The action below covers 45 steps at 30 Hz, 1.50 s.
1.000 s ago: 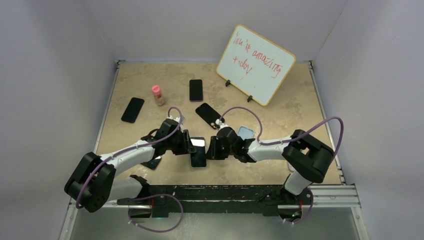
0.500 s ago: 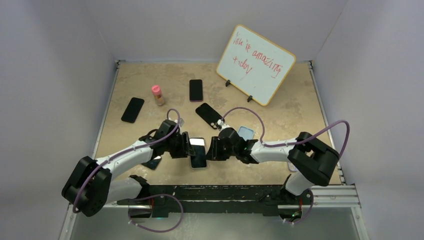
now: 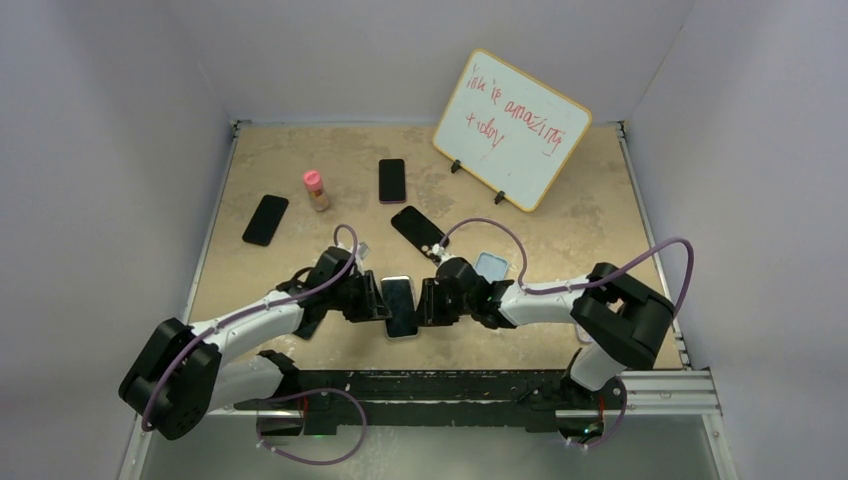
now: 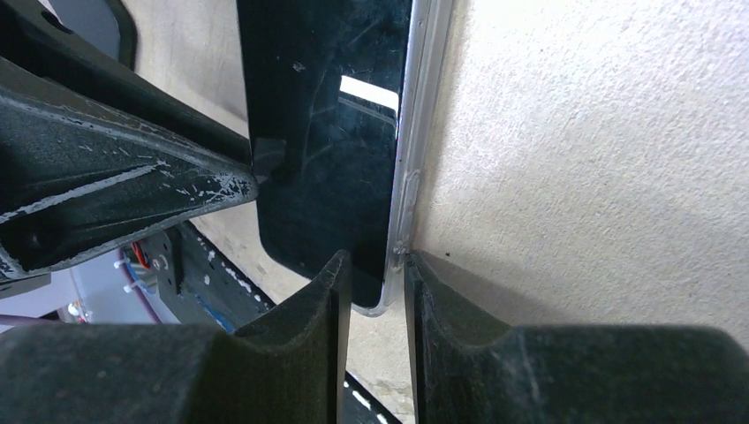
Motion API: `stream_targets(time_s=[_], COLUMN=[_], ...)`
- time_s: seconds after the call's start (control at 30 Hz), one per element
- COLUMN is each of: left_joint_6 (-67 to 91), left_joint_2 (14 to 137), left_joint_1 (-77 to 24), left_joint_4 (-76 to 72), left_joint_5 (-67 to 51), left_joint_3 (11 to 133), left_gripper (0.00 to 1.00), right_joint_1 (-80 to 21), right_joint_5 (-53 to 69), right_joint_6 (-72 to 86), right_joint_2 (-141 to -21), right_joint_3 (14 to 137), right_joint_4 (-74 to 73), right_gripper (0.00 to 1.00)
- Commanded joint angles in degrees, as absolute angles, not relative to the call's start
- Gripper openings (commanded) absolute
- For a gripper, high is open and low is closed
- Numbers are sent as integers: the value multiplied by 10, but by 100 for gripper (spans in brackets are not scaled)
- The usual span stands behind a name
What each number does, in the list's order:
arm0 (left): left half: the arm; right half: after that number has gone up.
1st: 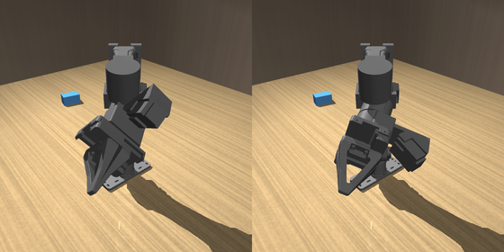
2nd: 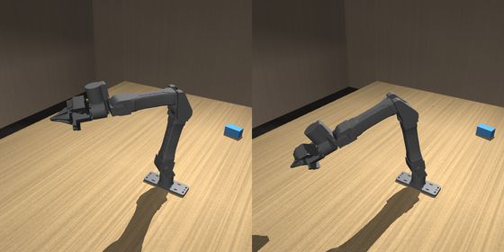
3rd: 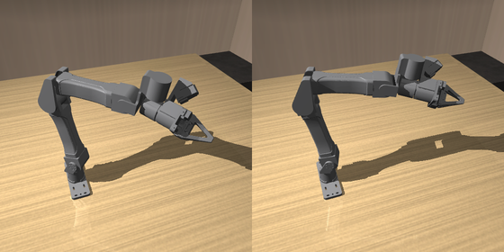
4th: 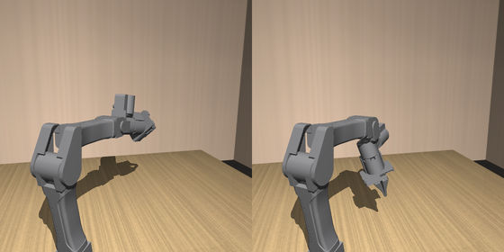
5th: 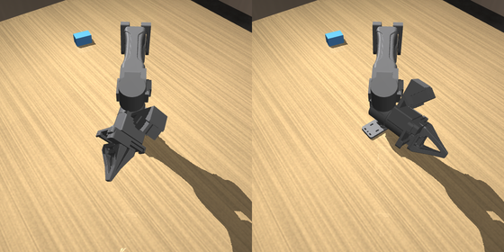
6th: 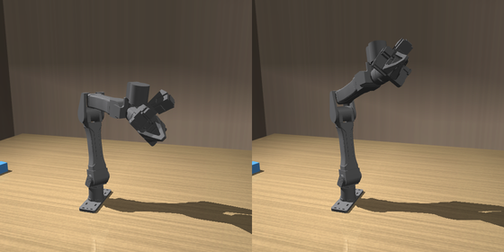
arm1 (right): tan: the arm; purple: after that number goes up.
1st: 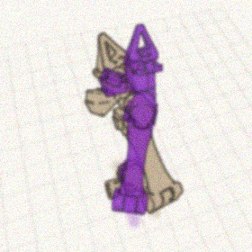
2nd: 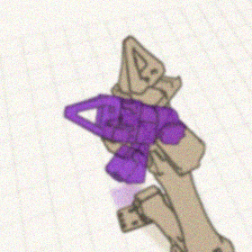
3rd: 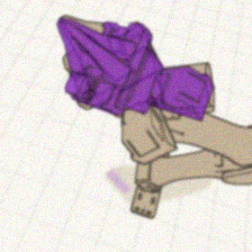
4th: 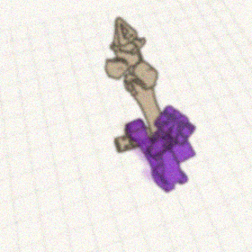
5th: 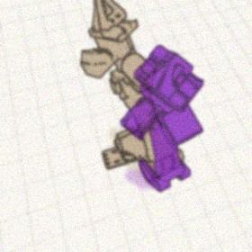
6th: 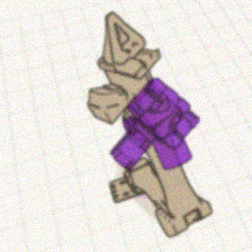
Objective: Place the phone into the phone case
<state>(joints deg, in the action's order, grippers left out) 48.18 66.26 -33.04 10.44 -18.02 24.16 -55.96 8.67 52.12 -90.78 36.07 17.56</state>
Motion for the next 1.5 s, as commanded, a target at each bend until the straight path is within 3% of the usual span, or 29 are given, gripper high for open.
stream_targets(time_s=[0.0,0.23,0.3,0.43,0.63,1.1,1.47], left_joint_6=[521,525,516,490,440,434,448], left_joint_2=[678,687,680,652,653,740,735], left_joint_1=[-350,-367,-367,-360,-292,-258,-258], left_joint_4=[29,45,76,122,144,48,25], left_joint_5=[-206,-183,-161,-125,-136,-221,-252], left_joint_3=[227,245,252,275,302,283,255], left_gripper=[23,21,26,46,49,39,15], right_joint_1=[-569,-573,-573,-573,-559,-525,-522], right_joint_5=[105,97,80,54,30,49,129], right_joint_6=[537,549,547,549,523,522,575], right_joint_2=[-912,-913,-898,-864,-842,-897,-951], right_joint_3=[360,355,348,338,355,378,384], right_joint_4=[211,219,207,182,165,207,290], right_gripper=[29,26,27,31,44,67,69])
